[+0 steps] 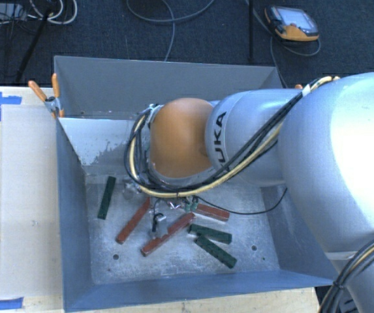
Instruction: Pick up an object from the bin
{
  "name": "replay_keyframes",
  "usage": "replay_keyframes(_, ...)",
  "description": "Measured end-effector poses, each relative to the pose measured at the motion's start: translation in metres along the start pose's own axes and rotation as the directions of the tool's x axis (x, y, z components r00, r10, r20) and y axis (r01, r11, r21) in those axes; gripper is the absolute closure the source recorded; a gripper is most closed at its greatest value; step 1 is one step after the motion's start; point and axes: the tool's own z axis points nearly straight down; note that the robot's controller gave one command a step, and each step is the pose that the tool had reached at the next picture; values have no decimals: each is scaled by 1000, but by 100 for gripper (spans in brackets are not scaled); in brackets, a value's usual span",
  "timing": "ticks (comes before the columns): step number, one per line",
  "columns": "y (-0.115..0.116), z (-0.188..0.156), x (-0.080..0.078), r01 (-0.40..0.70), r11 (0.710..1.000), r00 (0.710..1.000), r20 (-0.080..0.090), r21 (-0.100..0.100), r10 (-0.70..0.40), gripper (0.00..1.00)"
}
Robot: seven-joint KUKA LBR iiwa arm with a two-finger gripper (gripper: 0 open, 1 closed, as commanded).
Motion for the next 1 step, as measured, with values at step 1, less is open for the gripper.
replay_keyframes(1, 0, 1, 1, -1, 1000, 1000, -3, 0, 1, 100)
